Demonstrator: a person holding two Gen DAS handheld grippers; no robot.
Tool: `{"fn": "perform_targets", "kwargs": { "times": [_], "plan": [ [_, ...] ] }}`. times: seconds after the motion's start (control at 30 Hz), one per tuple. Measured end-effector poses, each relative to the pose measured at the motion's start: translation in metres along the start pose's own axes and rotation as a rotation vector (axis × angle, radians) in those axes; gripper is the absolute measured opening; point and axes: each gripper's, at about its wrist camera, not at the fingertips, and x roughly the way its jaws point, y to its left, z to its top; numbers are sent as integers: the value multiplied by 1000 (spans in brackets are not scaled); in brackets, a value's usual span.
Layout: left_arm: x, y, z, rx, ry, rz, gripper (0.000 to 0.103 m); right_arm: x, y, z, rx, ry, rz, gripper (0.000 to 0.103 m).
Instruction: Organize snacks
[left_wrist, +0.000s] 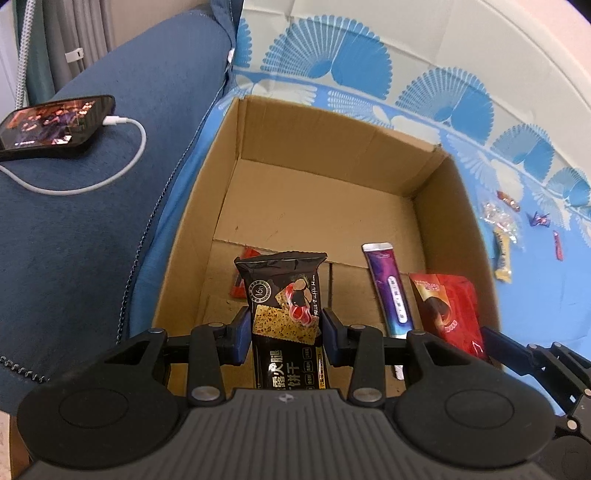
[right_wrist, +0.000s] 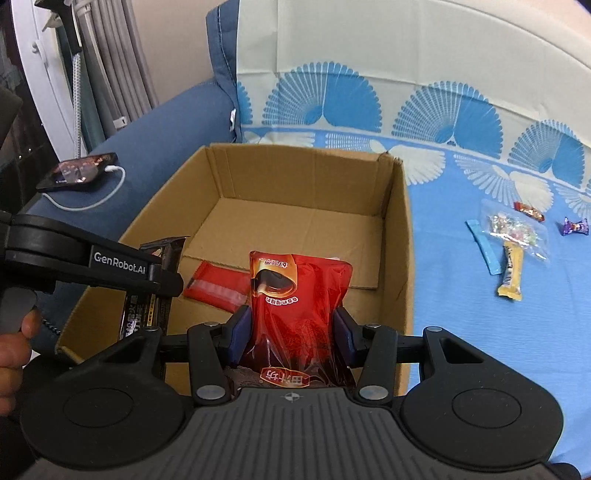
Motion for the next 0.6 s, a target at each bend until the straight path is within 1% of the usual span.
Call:
{"fn": "perform_targets", "kwargs": {
  "times": [0.2, 0.23, 0.27, 0.3, 0.33, 0.37, 0.43, 0.5, 0.6],
  "plan": [
    [19, 0, 2, 9, 29, 22, 43, 16, -1, 2, -8, 19, -1, 51],
    [22, 1, 3, 10, 34, 23, 44, 18, -1, 2, -9, 20, -1, 53],
    [25, 1, 3, 9, 41, 26, 54, 20, -1, 3, -9, 21, 1, 54],
    [27, 2, 3, 7, 47, 26, 66, 23, -1, 4, -8, 24, 5, 61],
    [28, 2, 4, 2, 52, 33, 96, 25, -1, 5, -1, 32, 8, 67],
    [28, 3, 4, -5, 47, 50, 102, 27, -2, 5, 8, 32, 12, 69],
    [24, 3, 2, 3, 21, 80, 103, 27, -3, 7, 10, 32, 0, 77],
    [21, 2, -1, 38, 25, 95, 103, 23, -3, 7, 6, 25, -12, 81],
    [11, 1, -9, 70, 16, 104, 103, 12, -2, 6, 4, 22, -10, 85]
  ]
}}
